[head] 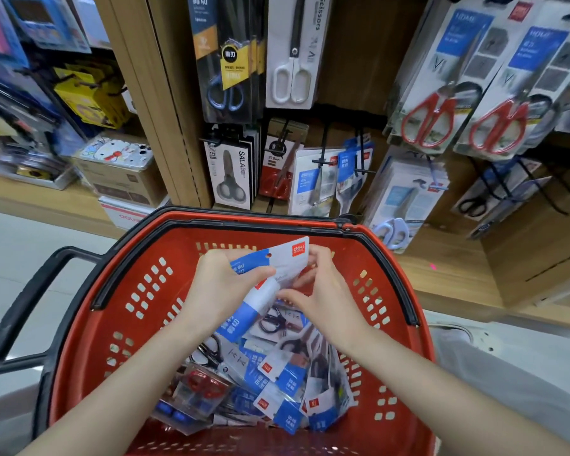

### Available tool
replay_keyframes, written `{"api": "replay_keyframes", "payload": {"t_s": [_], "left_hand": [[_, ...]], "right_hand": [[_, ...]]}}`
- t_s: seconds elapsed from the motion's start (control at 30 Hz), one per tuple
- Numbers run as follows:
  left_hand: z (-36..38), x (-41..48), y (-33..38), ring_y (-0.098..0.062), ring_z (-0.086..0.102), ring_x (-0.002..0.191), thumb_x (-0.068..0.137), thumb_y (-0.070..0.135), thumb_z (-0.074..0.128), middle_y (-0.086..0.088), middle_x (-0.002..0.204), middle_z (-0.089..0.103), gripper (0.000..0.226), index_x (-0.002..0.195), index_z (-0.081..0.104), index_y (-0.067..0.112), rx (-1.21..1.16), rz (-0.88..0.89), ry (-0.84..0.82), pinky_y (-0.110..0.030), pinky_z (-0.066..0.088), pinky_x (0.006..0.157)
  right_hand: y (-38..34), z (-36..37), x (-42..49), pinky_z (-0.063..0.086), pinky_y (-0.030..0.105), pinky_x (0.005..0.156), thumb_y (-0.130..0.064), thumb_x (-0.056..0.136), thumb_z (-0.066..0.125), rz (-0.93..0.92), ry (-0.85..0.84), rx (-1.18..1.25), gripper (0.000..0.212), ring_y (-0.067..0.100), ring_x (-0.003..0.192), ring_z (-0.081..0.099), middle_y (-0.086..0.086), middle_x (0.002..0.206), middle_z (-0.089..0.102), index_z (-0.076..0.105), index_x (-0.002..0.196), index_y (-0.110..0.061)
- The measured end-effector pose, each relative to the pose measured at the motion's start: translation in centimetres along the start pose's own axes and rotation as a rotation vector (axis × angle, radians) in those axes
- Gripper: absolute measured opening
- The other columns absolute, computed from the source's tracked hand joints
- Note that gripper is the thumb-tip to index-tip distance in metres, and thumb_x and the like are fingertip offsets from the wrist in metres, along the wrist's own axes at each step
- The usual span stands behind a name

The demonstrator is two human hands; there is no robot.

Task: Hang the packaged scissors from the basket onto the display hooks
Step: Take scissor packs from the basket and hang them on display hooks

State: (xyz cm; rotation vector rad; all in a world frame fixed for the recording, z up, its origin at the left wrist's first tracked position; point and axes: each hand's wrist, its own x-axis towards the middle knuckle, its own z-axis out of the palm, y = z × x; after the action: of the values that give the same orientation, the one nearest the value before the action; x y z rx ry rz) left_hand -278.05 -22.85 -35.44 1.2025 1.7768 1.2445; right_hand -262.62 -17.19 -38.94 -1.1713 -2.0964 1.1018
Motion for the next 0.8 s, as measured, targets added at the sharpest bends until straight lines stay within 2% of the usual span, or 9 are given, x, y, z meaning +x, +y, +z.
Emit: {"api": "replay_keyframes", "payload": {"t_s": [0.03,0.1,0.17,0.27,0.43,0.5,0.6,0.7,0.8], "left_hand": [[0.0,0.2,0.5,-0.005,0.034,0.042,0.079,0.01,0.073,0.007,0.045,0.052,0.021,0.059,0.067,0.008,0.002,0.014,-0.003,-0.018,0.029,0.045],[0.1,0.6,1.1,-0.006,0.033,0.043,0.079,0.01,0.073,0.005,0.046,0.051,0.019,0.063,0.068,0.002,-0.007,0.025,0.011,-0.019,0.028,0.045],[0.1,1.2,1.6,-0.004,0.036,0.042,0.079,0.009,0.073,0.008,0.045,0.053,0.022,0.058,0.068,0.013,-0.051,0.008,0.053,-0.017,0.03,0.044],[0.5,1.7,2.0,-0.005,0.048,0.046,0.078,0.007,0.074,0.011,0.049,0.062,0.029,0.058,0.067,0.027,-0.109,-0.016,0.12,-0.014,0.036,0.045],[1.9,2.6,3.0,-0.007,0.058,0.058,0.077,0.006,0.075,0.015,0.056,0.067,0.027,0.063,0.069,0.029,-0.107,0.002,0.14,-0.016,0.043,0.053],[2.4,2.9,3.5,-0.007,0.056,0.057,0.077,0.006,0.075,0.015,0.055,0.066,0.032,0.061,0.068,0.032,-0.098,0.039,0.148,-0.018,0.042,0.054],[3.3,3.4,4.2,0.002,0.054,0.053,0.078,0.005,0.074,0.018,0.055,0.065,0.032,0.063,0.068,0.033,-0.123,0.071,0.171,-0.012,0.039,0.052],[4.0,4.3,4.6,-0.005,0.049,0.053,0.079,0.009,0.073,0.003,0.054,0.063,0.032,0.059,0.066,0.031,-0.15,0.063,0.199,-0.017,0.037,0.052],[4.3,5.1,4.4,-0.002,0.037,0.047,0.084,0.013,0.069,0.011,0.044,0.049,0.036,0.054,0.059,0.029,-0.128,0.066,0.184,-0.015,0.028,0.045]], "right_hand": [[-0.2,0.1,0.2,0.045,0.011,0.069,-0.019,0.073,0.081,0.011,0.05,0.065,0.058,-0.002,0.076,0.056,-0.016,0.099,0.056,0.036,0.103,-0.04],[-0.1,0.2,0.3,0.047,0.014,0.07,-0.012,0.073,0.079,0.027,0.158,0.158,0.056,0.003,0.075,0.055,-0.006,0.095,0.055,0.035,0.096,-0.039],[0.0,0.4,0.1,0.047,0.015,0.081,-0.015,0.074,0.079,0.037,0.233,0.213,0.054,0.002,0.089,0.056,-0.004,0.104,0.049,0.035,0.096,-0.038],[0.2,0.1,0.0,0.044,0.017,0.09,-0.029,0.073,0.078,0.085,0.146,0.205,0.047,0.002,0.105,0.05,-0.012,0.109,0.044,0.038,0.096,-0.035],[0.4,-2.3,1.4,0.04,0.004,0.064,-0.032,0.069,0.082,0.163,0.177,0.129,0.047,-0.002,0.086,0.056,-0.006,0.108,0.053,0.045,0.098,-0.028],[0.4,-2.8,1.7,0.04,0.004,0.061,-0.033,0.071,0.08,0.191,0.161,0.111,0.044,0.0,0.082,0.057,-0.007,0.104,0.056,0.046,0.098,-0.026],[0.3,-3.3,1.8,0.04,0.006,0.062,-0.031,0.072,0.08,0.218,0.264,0.128,0.051,0.003,0.074,0.054,-0.008,0.097,0.05,0.04,0.102,-0.021],[0.3,-4.0,2.0,0.04,0.011,0.063,-0.027,0.079,0.075,0.15,0.288,0.09,0.029,0.0,0.07,0.052,-0.012,0.085,0.054,0.049,0.093,-0.024],[0.3,-5.1,2.2,0.04,0.016,0.066,-0.022,0.084,0.069,0.008,0.178,-0.03,0.008,0.0,0.075,0.053,-0.012,0.08,0.059,0.061,0.083,-0.025]]}}
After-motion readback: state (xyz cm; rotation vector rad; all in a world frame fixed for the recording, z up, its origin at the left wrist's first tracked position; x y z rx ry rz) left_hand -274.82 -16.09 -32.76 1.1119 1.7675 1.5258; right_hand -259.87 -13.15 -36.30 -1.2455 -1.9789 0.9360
